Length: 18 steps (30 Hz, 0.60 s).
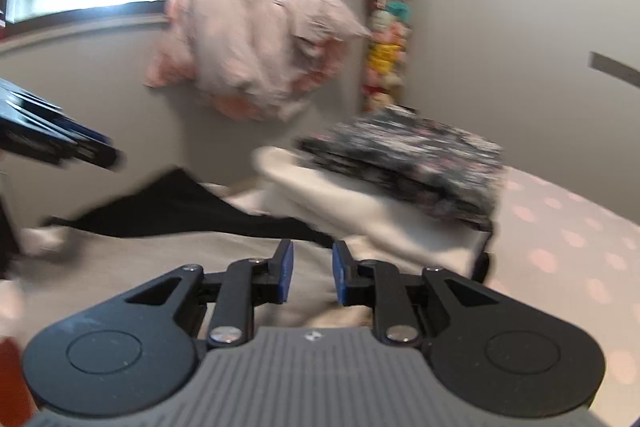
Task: Fold clothes
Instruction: 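Carry the folded shirt with both grippers onto the stack of folded clothes, then open both grippers to release the shirt on the stack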
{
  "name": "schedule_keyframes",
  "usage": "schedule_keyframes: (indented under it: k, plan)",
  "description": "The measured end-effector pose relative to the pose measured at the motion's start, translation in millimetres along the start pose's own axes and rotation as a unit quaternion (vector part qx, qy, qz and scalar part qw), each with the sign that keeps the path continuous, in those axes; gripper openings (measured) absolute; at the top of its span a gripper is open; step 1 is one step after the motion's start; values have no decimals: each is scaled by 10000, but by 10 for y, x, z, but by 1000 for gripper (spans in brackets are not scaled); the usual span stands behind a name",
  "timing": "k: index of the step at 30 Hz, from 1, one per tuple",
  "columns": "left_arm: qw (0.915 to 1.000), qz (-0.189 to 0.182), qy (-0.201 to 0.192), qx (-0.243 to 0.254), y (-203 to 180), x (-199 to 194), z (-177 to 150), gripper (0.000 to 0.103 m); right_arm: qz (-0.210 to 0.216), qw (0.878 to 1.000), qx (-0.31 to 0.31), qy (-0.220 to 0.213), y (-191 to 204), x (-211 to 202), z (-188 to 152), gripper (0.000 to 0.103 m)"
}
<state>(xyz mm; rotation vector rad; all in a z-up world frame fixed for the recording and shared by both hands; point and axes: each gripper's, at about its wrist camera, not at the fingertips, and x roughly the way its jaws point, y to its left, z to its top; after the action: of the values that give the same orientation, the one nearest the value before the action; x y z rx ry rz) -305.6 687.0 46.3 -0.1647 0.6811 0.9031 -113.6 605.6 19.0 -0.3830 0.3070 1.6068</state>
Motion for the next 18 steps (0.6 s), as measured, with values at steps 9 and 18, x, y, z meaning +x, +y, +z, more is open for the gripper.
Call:
schedule_keyframes:
  k: [9,18]
  plan:
    - [9998,-99,58,-165,-130,327,-334,31,203,9992,57,326,305,190,-139,23]
    - [9978,-303,268,-531,26,579,-557,21,521,9955,497,616,111,397,-479,25]
